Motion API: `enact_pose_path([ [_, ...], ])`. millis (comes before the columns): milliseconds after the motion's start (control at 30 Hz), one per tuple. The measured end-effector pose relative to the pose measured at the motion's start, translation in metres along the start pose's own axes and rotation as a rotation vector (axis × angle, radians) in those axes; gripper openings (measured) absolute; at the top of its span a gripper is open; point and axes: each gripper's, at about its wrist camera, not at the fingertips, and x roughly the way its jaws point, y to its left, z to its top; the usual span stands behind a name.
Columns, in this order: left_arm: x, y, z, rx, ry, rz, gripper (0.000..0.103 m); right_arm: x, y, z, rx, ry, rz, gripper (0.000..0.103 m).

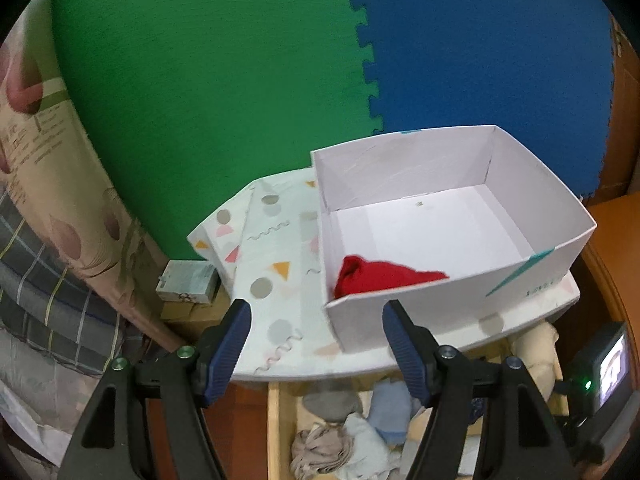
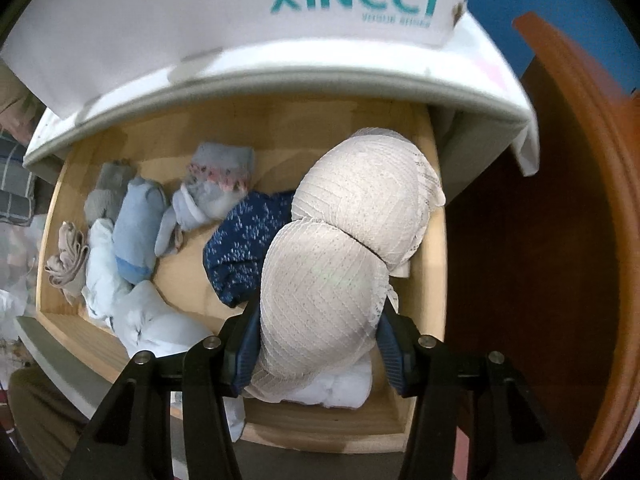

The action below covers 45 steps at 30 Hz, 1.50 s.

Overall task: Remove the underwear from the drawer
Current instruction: 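Lift the beige bra with the right tool toward the white box while the left tool withdraws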

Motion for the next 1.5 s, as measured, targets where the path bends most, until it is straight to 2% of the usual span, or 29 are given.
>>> enact_pose_path([
  [133, -0.007, 0.008, -0.014, 0.016, -0.002, 0.024, 0.07, -0.016, 0.002, 0.002, -0.027, -0.044, -0.026, 0.048],
  [367, -0.011, 0.018, -0.034, 0.011, 0.001, 0.033, 0.07, -0.045, -0.007, 0.005, 0.0, -0.067, 0.002, 0.047],
  [700, 0.009, 0.018, -0.076, -0.04, 0.074, 0.016, 0.07, -0.076, -0.004, 0.003, -0.005, -0.089, 0.026, 0.045],
  [1100, 0.054, 0.016, -0.137, -0.125, 0.206, -0.009, 0.07, -0.101, 0.008, -0.009, -0.045, -0.119, 0.059, 0.045],
  [1300, 0.066, 0.016, -0.154, -0.139, 0.221, -0.003, 0.07, -0.132, 0.012, -0.005, -0.063, -0.174, 0.066, 0.045],
  [1500, 0.07, 0.014, -0.159, -0.141, 0.221, 0.01, 0.07, -0.184, 0.014, 0.014, -0.078, -0.279, 0.08, 0.045],
])
